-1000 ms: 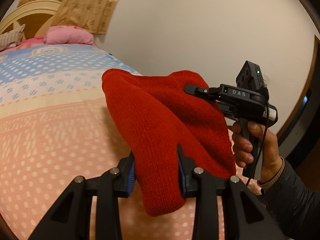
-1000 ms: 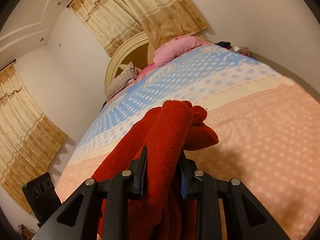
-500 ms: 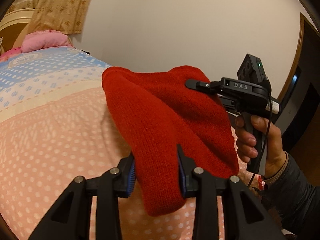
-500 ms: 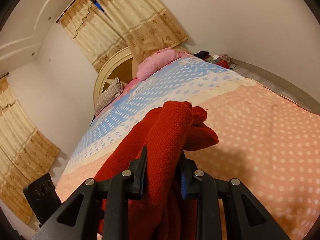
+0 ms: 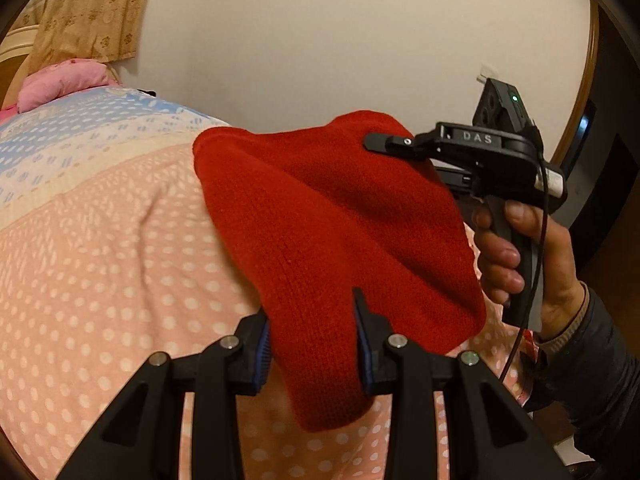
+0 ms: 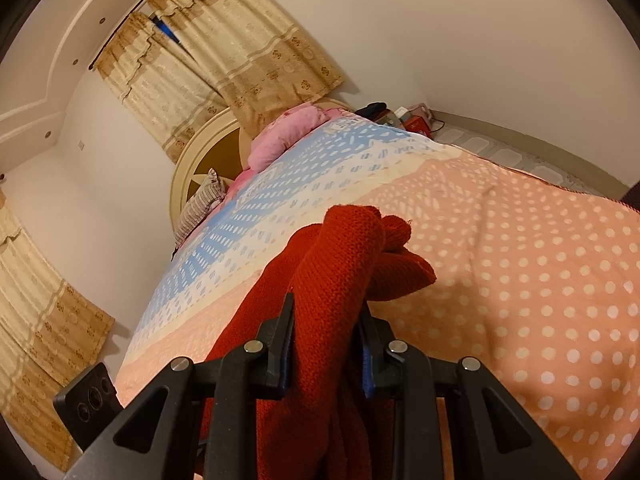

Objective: Fold small clothes

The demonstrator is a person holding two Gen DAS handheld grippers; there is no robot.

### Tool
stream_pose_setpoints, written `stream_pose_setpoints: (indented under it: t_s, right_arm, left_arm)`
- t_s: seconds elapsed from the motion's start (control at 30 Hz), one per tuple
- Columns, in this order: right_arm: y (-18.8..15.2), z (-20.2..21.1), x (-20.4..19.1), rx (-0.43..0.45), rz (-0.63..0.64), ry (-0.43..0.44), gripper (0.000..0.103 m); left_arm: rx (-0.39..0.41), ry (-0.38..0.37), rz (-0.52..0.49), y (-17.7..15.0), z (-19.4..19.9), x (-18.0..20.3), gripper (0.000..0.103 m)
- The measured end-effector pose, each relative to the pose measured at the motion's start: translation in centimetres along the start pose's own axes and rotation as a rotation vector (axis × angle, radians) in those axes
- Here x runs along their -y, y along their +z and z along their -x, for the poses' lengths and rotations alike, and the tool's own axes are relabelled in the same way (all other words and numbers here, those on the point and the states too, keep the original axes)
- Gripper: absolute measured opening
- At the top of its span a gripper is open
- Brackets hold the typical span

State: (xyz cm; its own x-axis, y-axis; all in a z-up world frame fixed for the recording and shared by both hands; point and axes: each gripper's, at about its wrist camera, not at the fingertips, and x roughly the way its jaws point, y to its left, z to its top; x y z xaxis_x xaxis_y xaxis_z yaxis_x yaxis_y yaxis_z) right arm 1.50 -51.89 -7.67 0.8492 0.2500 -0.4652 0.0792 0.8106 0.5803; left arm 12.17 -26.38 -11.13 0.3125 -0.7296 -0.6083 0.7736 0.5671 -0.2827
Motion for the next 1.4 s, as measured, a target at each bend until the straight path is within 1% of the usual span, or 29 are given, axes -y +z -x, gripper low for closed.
stream_pose_setpoints:
  t_s: [0.13, 0.33, 0.53, 0.7, 0.83, 0.9, 1.0, 1.07, 1.13, 1.23, 1.3, 1.4]
  right_arm:
    - [-0.2, 0.5, 1.1, 0.006, -0.019, -0.003, 0.026]
    - [-0.9, 0.1, 2.9, 0.006, -0.05, -0.014, 0.026]
    - [-1.3, -0.4, 4.3, 0.007, -0.097, 0.012, 0.026]
    - [-1.4, -0.4, 4.9, 0.012, -0.106, 0.025, 0.026]
    - [-1.3, -0.3, 5.3, 0.018, -0.113, 0.028, 0.026]
    - [-1.2, -0.4, 5.6, 0.018, -0.117, 0.026, 0.026]
    - [-1.4, -0.6, 6.2, 0.008, -0.125, 0.001, 0.026]
    - [-1.6, -0.8, 6.8, 0.0, -0.134, -0.009, 0.026]
    - [-1.6, -1.0, 7.3, -0.003, -0.145, -0.015, 0.026]
    - [-1.7, -1.1, 7.7, -0.003, -0.152, -0.024, 0.026]
    - [-2.0, -1.3, 8.0, -0.013, -0.161, -0.037, 0.026]
    - [-2.4, -1.4, 8.5, -0.018, -0.187, -0.04, 0.026]
  left_arm:
    - [-0.011, 0.01, -0.024, -0.3, -0.5, 0.9, 0.036]
    - [-0.029, 0.031, -0.046, -1.1, -0.9, 1.6, 0.036]
    - [-0.04, 0.041, -0.039, -1.8, -1.1, 1.6, 0.036]
    - [-0.043, 0.046, -0.039, -1.9, -0.9, 2.1, 0.036]
    - [-0.043, 0.055, -0.061, -2.0, -1.2, 2.6, 0.036]
    - [-0.052, 0.07, -0.071, -2.4, -1.6, 2.6, 0.036]
    - [-0.034, 0.089, -0.092, -3.1, -1.7, 2.5, 0.037]
    - [-0.027, 0.096, -0.088, -3.3, -1.6, 2.5, 0.041]
    - [-0.025, 0.117, -0.085, -3.4, -1.5, 2.5, 0.05]
    - [-0.014, 0.151, -0.109, -3.5, -1.2, 2.7, 0.056]
    - [-0.016, 0.158, -0.118, -3.6, -1.3, 2.8, 0.056]
    - [-0.012, 0.184, -0.122, -3.8, -1.1, 3.0, 0.066]
